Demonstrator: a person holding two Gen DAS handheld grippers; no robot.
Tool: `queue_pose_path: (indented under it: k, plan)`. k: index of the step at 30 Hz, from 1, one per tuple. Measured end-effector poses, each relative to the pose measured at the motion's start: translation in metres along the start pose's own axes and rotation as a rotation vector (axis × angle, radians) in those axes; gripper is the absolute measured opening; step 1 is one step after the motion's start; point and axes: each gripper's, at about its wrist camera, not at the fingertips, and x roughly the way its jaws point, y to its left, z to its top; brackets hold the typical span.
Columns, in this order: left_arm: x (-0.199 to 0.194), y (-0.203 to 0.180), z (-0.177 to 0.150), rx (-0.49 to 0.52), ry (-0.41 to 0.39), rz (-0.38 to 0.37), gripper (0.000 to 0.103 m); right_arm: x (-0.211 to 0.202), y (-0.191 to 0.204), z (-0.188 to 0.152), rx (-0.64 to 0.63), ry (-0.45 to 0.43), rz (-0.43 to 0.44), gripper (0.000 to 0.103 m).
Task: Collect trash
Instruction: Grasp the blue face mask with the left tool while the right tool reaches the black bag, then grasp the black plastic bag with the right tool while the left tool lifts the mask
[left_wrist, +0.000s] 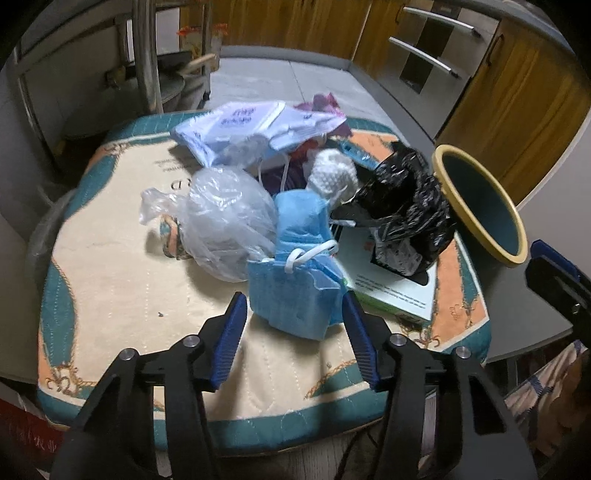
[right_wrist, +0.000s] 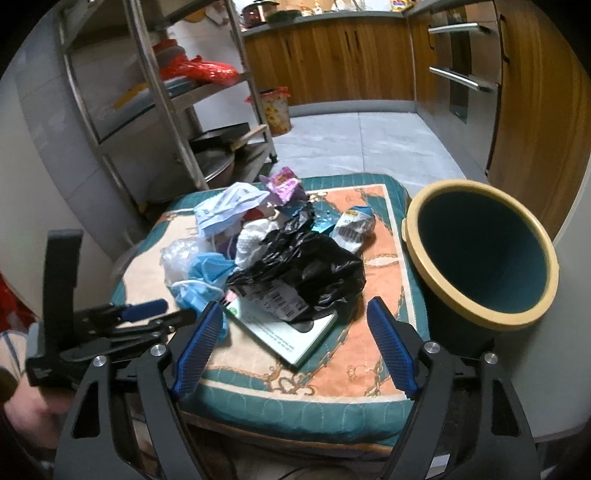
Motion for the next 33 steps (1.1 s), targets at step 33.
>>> queue_pose_path:
  k: [33]
  plan:
    - [-0.077, 0.046, -0.005, -0.118, -0.226, -0.043, 0.004, 0.093, -0.007, 0.027, 0.029, 0.125, 0.004, 0.048]
